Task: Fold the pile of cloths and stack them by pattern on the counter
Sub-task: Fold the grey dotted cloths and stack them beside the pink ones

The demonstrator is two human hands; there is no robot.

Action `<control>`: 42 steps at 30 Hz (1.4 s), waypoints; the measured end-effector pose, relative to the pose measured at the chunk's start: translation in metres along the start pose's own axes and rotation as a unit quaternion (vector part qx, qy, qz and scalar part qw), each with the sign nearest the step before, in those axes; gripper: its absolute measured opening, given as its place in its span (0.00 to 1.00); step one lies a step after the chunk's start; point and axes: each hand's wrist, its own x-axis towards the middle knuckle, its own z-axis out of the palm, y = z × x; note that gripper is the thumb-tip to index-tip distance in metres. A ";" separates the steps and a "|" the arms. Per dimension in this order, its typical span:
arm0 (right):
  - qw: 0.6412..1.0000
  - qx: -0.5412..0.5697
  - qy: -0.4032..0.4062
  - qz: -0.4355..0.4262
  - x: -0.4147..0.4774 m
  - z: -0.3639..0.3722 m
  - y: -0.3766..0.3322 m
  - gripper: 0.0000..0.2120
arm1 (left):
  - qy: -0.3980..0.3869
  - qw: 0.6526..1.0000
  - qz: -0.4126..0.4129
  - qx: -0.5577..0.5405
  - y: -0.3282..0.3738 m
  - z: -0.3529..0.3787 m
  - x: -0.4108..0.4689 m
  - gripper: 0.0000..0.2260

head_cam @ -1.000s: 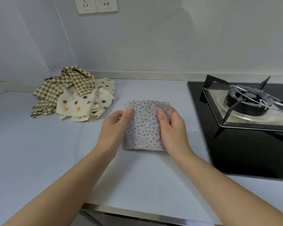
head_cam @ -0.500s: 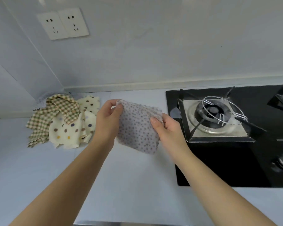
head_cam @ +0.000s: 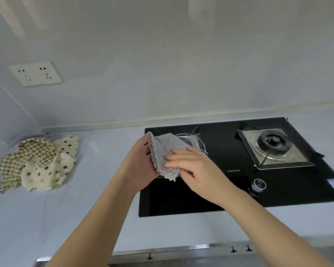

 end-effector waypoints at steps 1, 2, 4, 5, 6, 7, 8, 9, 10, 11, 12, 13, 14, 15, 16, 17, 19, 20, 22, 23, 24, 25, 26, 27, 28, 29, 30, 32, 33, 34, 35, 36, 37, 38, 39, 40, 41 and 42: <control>0.999 -0.030 -0.009 -0.010 -0.018 -0.016 0.009 0.20 | -0.012 1.000 0.005 -0.004 -0.012 0.023 -0.003 0.31; 0.998 -0.054 -0.019 -0.021 -0.033 -0.029 0.016 0.19 | -0.030 0.999 0.006 -0.013 -0.022 0.042 -0.005 0.32; 0.996 -0.075 -0.020 -0.034 -0.066 -0.060 0.031 0.19 | -0.060 0.998 0.002 -0.022 -0.045 0.082 -0.006 0.29; 0.997 -0.073 -0.001 -0.029 -0.079 -0.074 0.037 0.20 | -0.066 0.998 0.008 -0.020 -0.054 0.098 -0.004 0.24; 0.998 -0.052 0.029 -0.006 -0.091 -0.087 0.043 0.22 | -0.068 0.997 0.016 -0.022 -0.062 0.111 -0.001 0.19; 0.997 -0.011 0.072 0.031 -0.103 -0.101 0.048 0.25 | -0.068 0.997 0.025 -0.022 -0.069 0.123 0.005 0.15; 0.987 0.053 0.122 0.084 -0.114 -0.115 0.054 0.26 | -0.072 0.997 0.032 -0.022 -0.076 0.136 0.011 0.14; 0.965 0.129 0.171 0.149 -0.125 -0.131 0.062 0.26 | -0.075 0.996 0.037 -0.015 -0.083 0.152 0.019 0.13; 0.930 0.212 0.206 0.218 -0.131 -0.143 0.070 0.25 | -0.079 0.996 0.046 -0.011 -0.087 0.164 0.027 0.13; 0.887 0.291 0.215 0.286 -0.134 -0.154 0.077 0.25 | -0.087 0.995 0.053 -0.002 -0.092 0.175 0.034 0.13; 0.840 0.362 0.211 0.345 -0.143 -0.167 0.091 0.27 | -0.099 0.994 0.053 0.008 -0.101 0.192 0.046 0.14; 0.800 0.427 0.196 0.372 -0.146 -0.173 0.101 0.27 | -0.102 0.993 0.055 0.013 -0.105 0.201 0.054 0.14; 0.772 0.476 0.187 0.376 -0.151 -0.182 0.112 0.24 | -0.109 0.993 0.049 0.018 -0.111 0.214 0.064 0.14; 0.758 0.506 0.184 0.369 -0.156 -0.190 0.122 0.18 | -0.113 0.993 0.041 0.021 -0.118 0.225 0.074 0.15; 0.745 0.527 0.189 0.363 -0.160 -0.196 0.131 0.13 | -0.116 0.993 0.029 0.022 -0.124 0.234 0.084 0.15; 0.742 0.528 0.201 0.361 -0.163 -0.202 0.140 0.10 | -0.116 0.993 0.016 0.021 -0.128 0.242 0.093 0.16; 0.746 0.504 0.222 0.374 -0.172 -0.219 0.168 0.08 | -0.123 0.992 -0.011 0.026 -0.138 0.265 0.115 0.16; 0.744 0.496 0.228 0.385 -0.176 -0.229 0.183 0.06 | -0.129 0.991 -0.019 0.032 -0.142 0.277 0.127 0.16; 0.730 0.500 0.238 0.401 -0.184 -0.246 0.214 0.02 | -0.137 0.989 -0.031 0.045 -0.152 0.303 0.150 0.17; 0.717 0.512 0.245 0.404 -0.187 -0.253 0.229 0.06 | -0.136 0.989 -0.038 0.050 -0.156 0.315 0.162 0.17; 0.703 0.524 0.257 0.408 -0.190 -0.260 0.241 0.08 | -0.137 0.988 -0.046 0.056 -0.161 0.326 0.173 0.17; 0.695 0.523 0.267 0.415 -0.194 -0.270 0.257 0.08 | -0.136 0.987 -0.059 0.061 -0.166 0.340 0.188 0.16; 0.688 0.519 0.279 0.423 -0.197 -0.280 0.267 0.07 | -0.136 0.986 -0.066 0.072 -0.169 0.351 0.201 0.16; 0.689 0.508 0.290 0.427 -0.203 -0.294 0.282 0.07 | -0.141 0.984 -0.071 0.086 -0.174 0.367 0.217 0.17; 0.694 0.492 0.301 0.431 -0.206 -0.303 0.292 0.10 | -0.146 0.981 -0.068 0.103 -0.175 0.375 0.227 0.19; 0.705 0.464 0.313 0.435 -0.214 -0.318 0.308 0.12 | -0.159 0.976 -0.075 0.126 -0.179 0.392 0.242 0.22; 0.717 0.437 0.325 0.435 -0.220 -0.334 0.320 0.14 | -0.175 0.968 -0.088 0.155 -0.183 0.407 0.255 0.23; 0.739 0.399 0.339 0.424 -0.229 -0.359 0.341 0.16 | -0.216 0.939 -0.085 0.253 -0.190 0.439 0.273 0.18; 0.742 0.394 0.345 0.419 -0.233 -0.370 0.351 0.17 | -0.222 0.924 -0.067 0.306 -0.195 0.456 0.278 0.15; 0.733 0.405 0.356 0.415 -0.238 -0.380 0.362 0.17 | -0.211 0.915 -0.042 0.341 -0.202 0.475 0.285 0.11; 0.717 0.426 0.362 0.416 -0.241 -0.387 0.371 0.16 | -0.187 0.913 -0.011 0.362 -0.208 0.489 0.289 0.09; 0.695 0.450 0.365 0.426 -0.246 -0.393 0.382 0.14 | -0.166 0.914 0.014 0.369 -0.215 0.501 0.295 0.07; 0.679 0.473 0.348 0.441 -0.251 -0.399 0.394 0.11 | -0.147 0.916 0.036 0.372 -0.223 0.514 0.301 0.07; 0.667 0.493 0.316 0.461 -0.256 -0.405 0.408 0.12 | -0.132 0.918 0.054 0.371 -0.231 0.526 0.308 0.06; 0.657 0.508 0.276 0.484 -0.261 -0.410 0.421 0.14 | -0.121 0.917 0.072 0.373 -0.238 0.535 0.314 0.06; 0.648 0.522 0.243 0.498 -0.267 -0.416 0.436 0.16 | -0.112 0.917 0.086 0.374 -0.247 0.545 0.322 0.05; 0.646 0.529 0.227 0.501 -0.271 -0.419 0.450 0.17 | -0.104 0.914 0.096 0.379 -0.255 0.552 0.330 0.04; 0.646 0.537 0.232 0.491 -0.276 -0.426 0.466 0.15 | -0.099 0.913 0.103 0.381 -0.266 0.563 0.340 0.03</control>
